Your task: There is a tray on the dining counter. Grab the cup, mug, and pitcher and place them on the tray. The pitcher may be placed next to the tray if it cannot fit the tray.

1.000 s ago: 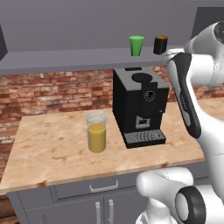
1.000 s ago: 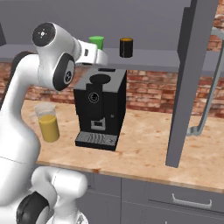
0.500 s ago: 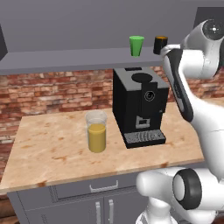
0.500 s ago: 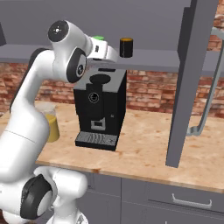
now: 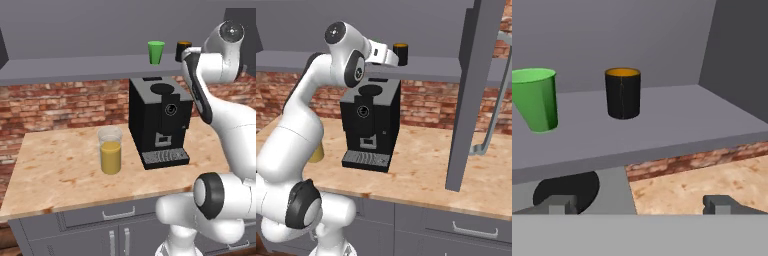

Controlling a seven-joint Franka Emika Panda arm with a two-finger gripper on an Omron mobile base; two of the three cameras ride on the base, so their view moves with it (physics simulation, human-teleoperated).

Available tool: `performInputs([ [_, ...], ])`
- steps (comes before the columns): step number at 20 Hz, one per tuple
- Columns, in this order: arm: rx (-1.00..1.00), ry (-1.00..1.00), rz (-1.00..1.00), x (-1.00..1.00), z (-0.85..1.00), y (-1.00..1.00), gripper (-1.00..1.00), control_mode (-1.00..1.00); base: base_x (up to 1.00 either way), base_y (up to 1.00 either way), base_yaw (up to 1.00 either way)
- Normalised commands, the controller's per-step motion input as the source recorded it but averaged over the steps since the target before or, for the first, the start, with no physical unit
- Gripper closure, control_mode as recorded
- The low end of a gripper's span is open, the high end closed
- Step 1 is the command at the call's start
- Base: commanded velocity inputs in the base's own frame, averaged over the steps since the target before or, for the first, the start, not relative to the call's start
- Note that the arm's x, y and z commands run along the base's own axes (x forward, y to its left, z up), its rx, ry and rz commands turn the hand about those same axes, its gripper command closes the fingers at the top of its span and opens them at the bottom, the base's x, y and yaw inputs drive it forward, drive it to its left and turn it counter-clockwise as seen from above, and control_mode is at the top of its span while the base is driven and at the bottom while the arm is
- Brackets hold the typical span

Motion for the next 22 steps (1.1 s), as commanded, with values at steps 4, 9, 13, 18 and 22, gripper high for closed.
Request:
performInputs([
  [4,0.05,0.00,0.00,0.46,0.00,0.00,-1.00,-1.00,0.00,0.00,0.00],
  [9,0.05,0.00,0.00,0.37,0.00,0.00,-1.00,-1.00,0.00,0.00,0.00],
  [13,0.04,0.00,0.00,0.39,0.00,0.00,-1.00,-1.00,0.00,0.00,0.00],
  [18,0.01,0.00,0.00,0.44,-0.09,0.00,-1.00,-1.00,0.00,0.00,0.00],
  [22,0.00,0.00,0.00,0.44,-0.10,0.00,-1.00,-1.00,0.00,0.00,0.00],
])
